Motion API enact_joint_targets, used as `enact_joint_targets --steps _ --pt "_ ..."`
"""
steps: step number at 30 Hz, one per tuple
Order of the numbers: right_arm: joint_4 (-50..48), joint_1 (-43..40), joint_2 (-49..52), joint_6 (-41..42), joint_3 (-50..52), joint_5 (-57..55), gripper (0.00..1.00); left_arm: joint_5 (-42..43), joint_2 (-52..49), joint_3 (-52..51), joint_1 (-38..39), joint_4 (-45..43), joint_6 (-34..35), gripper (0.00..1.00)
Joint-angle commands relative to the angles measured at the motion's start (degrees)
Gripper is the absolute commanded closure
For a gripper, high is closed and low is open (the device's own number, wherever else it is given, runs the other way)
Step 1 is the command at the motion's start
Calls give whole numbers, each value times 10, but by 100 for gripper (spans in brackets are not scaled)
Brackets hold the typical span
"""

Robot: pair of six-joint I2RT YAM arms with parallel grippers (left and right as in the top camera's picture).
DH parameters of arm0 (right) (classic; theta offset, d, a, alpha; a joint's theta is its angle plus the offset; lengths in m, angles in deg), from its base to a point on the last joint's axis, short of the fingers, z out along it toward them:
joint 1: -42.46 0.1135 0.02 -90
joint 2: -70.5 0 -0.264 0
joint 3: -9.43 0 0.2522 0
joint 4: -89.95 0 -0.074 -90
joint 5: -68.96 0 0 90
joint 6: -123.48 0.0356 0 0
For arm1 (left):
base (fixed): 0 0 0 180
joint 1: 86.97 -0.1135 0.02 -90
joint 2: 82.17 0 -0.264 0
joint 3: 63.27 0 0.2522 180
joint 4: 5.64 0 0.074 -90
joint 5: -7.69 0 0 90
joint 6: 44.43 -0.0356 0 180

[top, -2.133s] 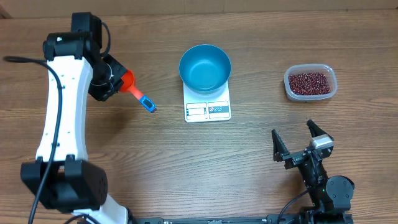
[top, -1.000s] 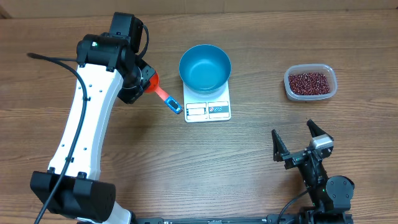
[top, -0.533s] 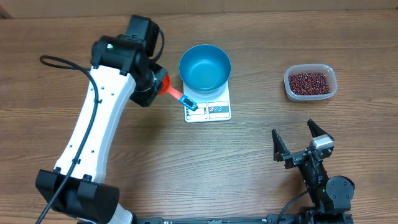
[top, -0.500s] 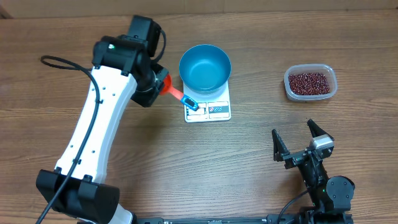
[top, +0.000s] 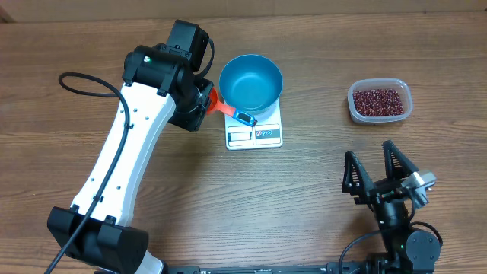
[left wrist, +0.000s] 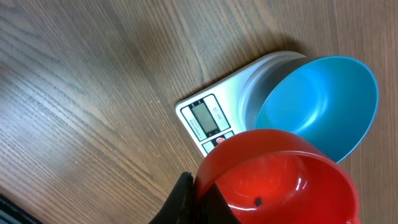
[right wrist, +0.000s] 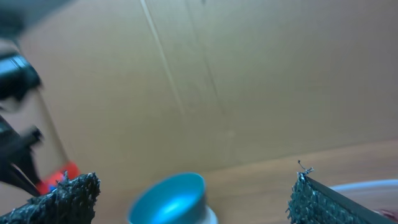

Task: Scoop item into bowl and weigh 150g on scale
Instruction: 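Lift the red scoop with the left gripper toward the teal bowl, then move the right gripper to the scoop's blue handle near the left gripper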

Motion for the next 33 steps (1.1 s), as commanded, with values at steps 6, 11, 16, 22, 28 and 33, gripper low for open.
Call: enact_joint_targets --steps 6,11,16,22,28,33 --pt "0 -2 -2 110 -28 12 0 3 8 9 15 2 19 96" --pt "30 -2 31 110 -85 12 0 2 8 9 15 2 19 96" --pt "108 -2 107 103 -188 19 0 2 8 9 15 2 19 96" --pt "254 -2 257 106 -343 28 0 2 8 9 15 4 17 96" --pt "295 -1 416 106 -462 156 0 2 8 9 15 5 17 96" --pt "186 -1 507 139 -478 323 0 2 7 9 15 -3 17 96"
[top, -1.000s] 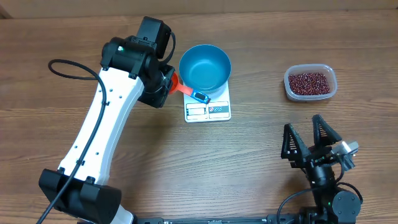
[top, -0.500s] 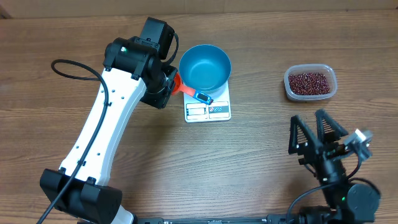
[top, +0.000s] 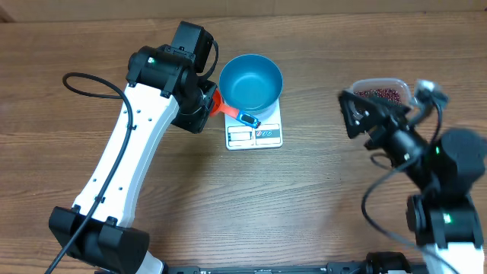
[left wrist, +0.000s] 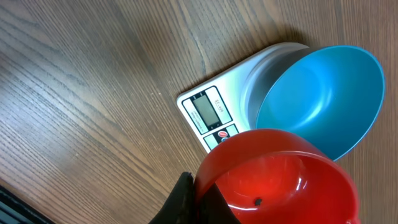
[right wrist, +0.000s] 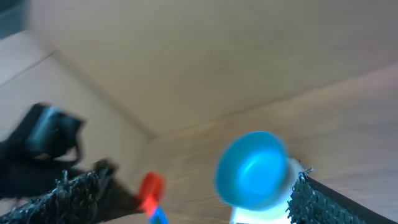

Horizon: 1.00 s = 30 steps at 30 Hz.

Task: Scoop item into bowl and weigh 150g on scale
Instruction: 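Move the right gripper to the scoop's blue handle near the left gripper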

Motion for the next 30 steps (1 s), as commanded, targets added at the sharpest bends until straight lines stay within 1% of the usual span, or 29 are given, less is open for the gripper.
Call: enact_joint_targets --steps 1,3,4,6,10,15,21,24,28,30 --pt "-50 -1 46 50 -15 156 0 -2 7 9 4 -7 8 96" --pt "-78 -1 72 110 -15 187 0 -2 7 9 4 -13 8 96" --pt "-89 -1 88 156 -15 193 0 -2 7 9 4 -14 8 96" --pt "-91 -1 110 214 -15 198 0 -2 5 9 4 -15 8 96" --pt "-91 0 152 261 -15 213 0 7 2 9 4 -22 8 96" --pt "-103 25 188 264 -15 206 0 43 1 9 7 -47 8 96" --pt "-163 75 218 246 -15 203 0 41 1 9 34 -68 9 96" --pt "-166 99 228 245 -15 180 5 41 1 9 45 -75 21 96" --pt "-166 122 236 244 -15 152 5 43 1 9 49 -77 41 96" --pt "-167 130 237 229 -15 146 5 43 1 9 49 -83 42 96"
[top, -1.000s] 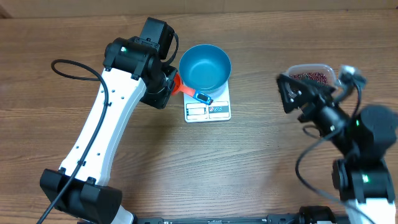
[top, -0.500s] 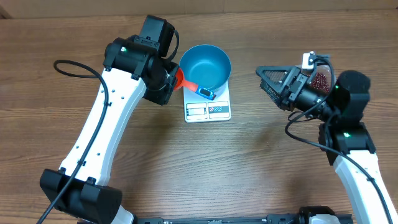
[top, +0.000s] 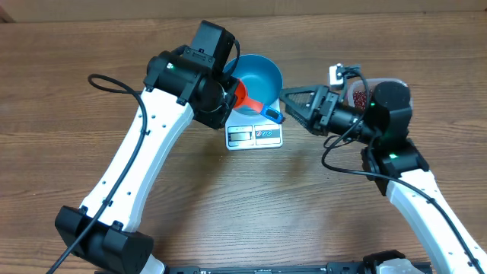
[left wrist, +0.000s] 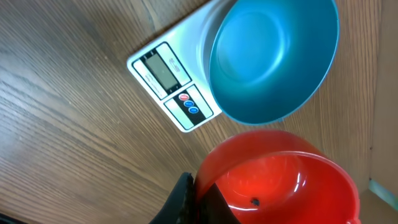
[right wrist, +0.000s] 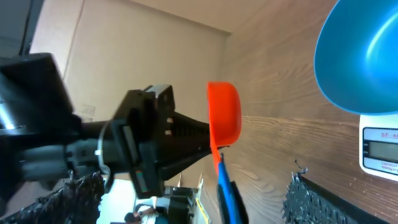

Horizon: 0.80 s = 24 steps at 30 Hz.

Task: Scoop item into bowl and weigh 150g on scale
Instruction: 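Move the right gripper to the scoop's blue handle near the left gripper, then close the right gripper on the blue handle and release the left gripper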

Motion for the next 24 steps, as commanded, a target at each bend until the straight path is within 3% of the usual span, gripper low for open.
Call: enact_joint_targets --steps 1,5,15,24 --pt "-7 12 2 -28 -13 -24 5 3 1 9 0 -10 21 96" --pt "-9 27 2 -43 -13 -39 6 19 1 9 0 -33 21 96" --pt "-9 37 2 -43 -13 -54 44 21 1 9 1 -35 27 96" --pt "-9 37 2 -43 -12 -54 50 24 1 9 15 -53 28 96"
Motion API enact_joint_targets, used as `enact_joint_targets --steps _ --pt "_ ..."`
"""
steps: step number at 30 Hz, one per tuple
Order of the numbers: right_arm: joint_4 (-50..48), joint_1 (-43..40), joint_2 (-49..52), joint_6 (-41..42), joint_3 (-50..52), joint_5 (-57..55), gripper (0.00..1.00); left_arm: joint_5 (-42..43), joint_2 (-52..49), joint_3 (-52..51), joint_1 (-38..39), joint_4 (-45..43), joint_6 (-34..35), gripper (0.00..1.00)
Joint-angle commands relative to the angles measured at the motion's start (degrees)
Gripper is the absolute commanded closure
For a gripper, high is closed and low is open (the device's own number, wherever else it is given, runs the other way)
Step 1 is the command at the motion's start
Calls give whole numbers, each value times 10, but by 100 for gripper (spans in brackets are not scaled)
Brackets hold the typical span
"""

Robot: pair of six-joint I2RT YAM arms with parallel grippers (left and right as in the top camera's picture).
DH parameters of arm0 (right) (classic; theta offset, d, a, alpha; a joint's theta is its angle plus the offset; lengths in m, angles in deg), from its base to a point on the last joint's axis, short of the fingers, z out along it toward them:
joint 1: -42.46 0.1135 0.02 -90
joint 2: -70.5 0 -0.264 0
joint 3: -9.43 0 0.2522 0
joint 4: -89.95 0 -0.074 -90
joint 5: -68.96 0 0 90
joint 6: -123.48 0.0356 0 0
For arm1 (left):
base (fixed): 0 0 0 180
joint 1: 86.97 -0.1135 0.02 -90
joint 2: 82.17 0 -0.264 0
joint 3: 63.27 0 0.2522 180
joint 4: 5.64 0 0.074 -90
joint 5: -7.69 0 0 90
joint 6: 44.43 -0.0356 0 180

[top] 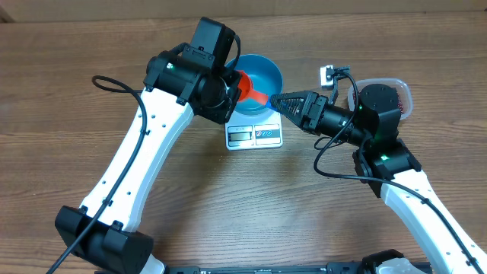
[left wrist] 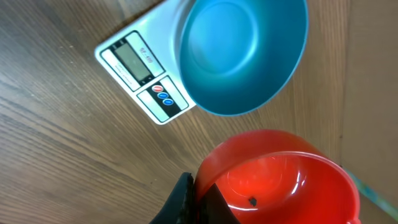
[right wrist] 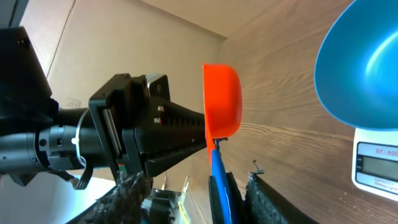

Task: Scoop item into bowl and weigh 150g on scale
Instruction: 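Close the right gripper on the blue handle and release the left gripper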

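Note:
An empty blue bowl [top: 257,74] sits on the white digital scale [top: 255,135]. Above the bowl's left rim my left gripper [top: 234,87] is shut on the rim of a red scoop [top: 246,85], which holds nothing but a dark speck [left wrist: 252,200]. The scoop's blue handle [right wrist: 219,186] points at my right gripper [right wrist: 196,177] and lies between its part-open fingers, close to the right-hand one. In the left wrist view the red scoop [left wrist: 280,177] fills the lower frame, above the bowl [left wrist: 239,53] and scale [left wrist: 140,78].
A clear tub of dark red beans [top: 403,95] stands at the right, mostly hidden under my right arm. The left arm's white link [top: 144,160] crosses the left half of the wooden table [top: 251,205], with a black cable beside it.
My right gripper has come closer to the scoop, its fingers have narrowed and now stand on either side of the blue handle. The left gripper with the scoop shifted slightly to the right over the bowl.
First my left gripper held the scoop left of the bowl while the right arm rested open at the front right. Then the right arm was raised near the bean tub. Later both grippers met beside the bowl, and now the right fingers flank the handle.

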Motion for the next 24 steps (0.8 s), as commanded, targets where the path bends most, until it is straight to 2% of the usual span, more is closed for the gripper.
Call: enact_joint_targets --steps 1,4,11,18,24 --pt "-3 2 0 -2 -12 -7 50 5 1 8 13 -12 10 96" --pt "-4 2 0 -3 -12 -7 52 3 1 8 21 -20 10 96" --pt "-3 2 0 -3 -12 -7 66 0 1 8 28 -26 10 96" --pt "-4 2 0 -3 -12 -7 69 0 1 8 27 -24 8 96" --pt "-3 2 0 -7 -13 -7 77 -1 1 8 26 -23 8 96"
